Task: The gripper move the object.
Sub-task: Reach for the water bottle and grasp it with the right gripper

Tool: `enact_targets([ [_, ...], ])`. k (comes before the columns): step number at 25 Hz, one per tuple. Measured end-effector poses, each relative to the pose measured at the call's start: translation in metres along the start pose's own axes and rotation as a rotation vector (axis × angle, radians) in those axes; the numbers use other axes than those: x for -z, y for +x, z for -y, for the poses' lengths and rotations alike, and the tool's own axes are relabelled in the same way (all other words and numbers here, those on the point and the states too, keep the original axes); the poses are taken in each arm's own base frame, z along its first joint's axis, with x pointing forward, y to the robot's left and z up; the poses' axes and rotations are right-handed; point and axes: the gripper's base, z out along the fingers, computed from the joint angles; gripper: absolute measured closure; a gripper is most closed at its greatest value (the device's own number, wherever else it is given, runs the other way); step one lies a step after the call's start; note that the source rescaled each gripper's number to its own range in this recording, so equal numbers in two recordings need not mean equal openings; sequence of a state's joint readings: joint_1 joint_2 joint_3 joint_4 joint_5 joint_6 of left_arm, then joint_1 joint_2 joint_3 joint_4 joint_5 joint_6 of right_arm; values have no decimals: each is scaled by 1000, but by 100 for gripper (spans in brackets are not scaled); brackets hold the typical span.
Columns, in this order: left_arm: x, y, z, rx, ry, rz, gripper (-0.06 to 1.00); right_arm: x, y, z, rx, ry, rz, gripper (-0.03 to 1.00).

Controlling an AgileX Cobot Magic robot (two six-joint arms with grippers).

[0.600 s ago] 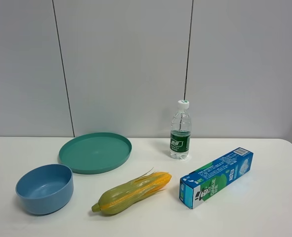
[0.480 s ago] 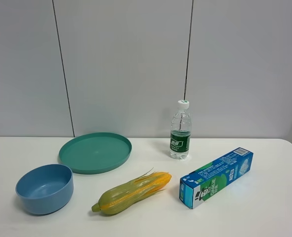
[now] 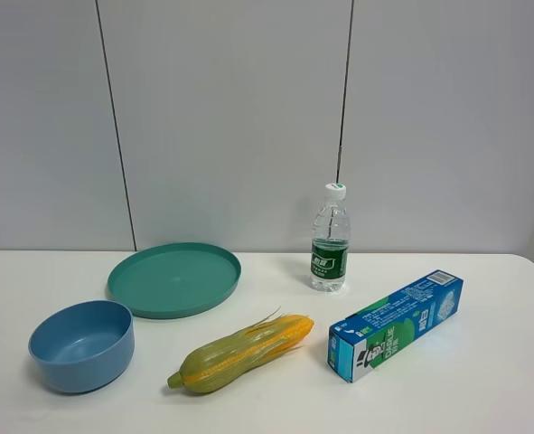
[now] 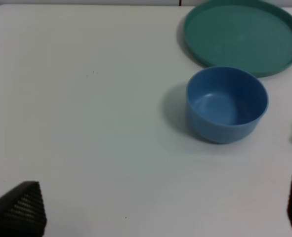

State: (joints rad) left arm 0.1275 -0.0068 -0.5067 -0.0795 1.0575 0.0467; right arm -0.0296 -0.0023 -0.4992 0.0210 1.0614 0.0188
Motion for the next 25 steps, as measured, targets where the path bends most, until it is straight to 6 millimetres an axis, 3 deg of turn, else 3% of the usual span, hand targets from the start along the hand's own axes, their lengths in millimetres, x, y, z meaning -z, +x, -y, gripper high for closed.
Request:
enact_targets([
  [25, 0, 0, 0, 0, 0, 0, -6, -1, -5, -1, -7, -10, -11, -3],
])
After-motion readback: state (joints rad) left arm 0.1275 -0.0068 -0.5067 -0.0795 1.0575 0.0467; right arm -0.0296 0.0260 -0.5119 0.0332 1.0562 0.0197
